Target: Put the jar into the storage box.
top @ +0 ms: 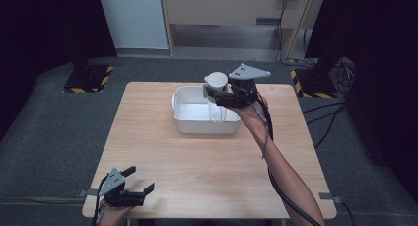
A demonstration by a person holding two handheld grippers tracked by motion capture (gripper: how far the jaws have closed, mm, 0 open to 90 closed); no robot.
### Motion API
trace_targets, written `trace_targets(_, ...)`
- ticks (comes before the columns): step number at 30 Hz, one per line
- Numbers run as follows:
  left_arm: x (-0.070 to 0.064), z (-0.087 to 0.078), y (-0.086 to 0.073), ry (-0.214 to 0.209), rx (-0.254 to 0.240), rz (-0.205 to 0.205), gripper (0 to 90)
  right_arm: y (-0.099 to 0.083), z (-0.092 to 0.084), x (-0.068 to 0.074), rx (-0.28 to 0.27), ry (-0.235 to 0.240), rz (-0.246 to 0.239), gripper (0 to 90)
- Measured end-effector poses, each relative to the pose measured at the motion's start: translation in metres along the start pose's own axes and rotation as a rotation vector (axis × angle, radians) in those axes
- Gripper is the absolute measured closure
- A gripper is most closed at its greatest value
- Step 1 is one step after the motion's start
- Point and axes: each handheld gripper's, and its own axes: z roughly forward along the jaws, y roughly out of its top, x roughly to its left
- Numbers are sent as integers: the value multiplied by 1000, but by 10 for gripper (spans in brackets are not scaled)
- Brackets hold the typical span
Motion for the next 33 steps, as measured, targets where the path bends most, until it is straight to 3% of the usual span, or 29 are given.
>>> trace_targets(15, 0, 0, 0, -4, 0, 0, 0, -6, 53, -20, -3, -81, 53, 327)
trace_targets(20, 0, 0, 0, -7, 0, -1, 0, -20, 68, -23, -3, -113, 83, 327)
trace_targets(33, 0, 1, 0, -10, 0, 0, 0, -56, 97, -22, 17, -170, 106, 326)
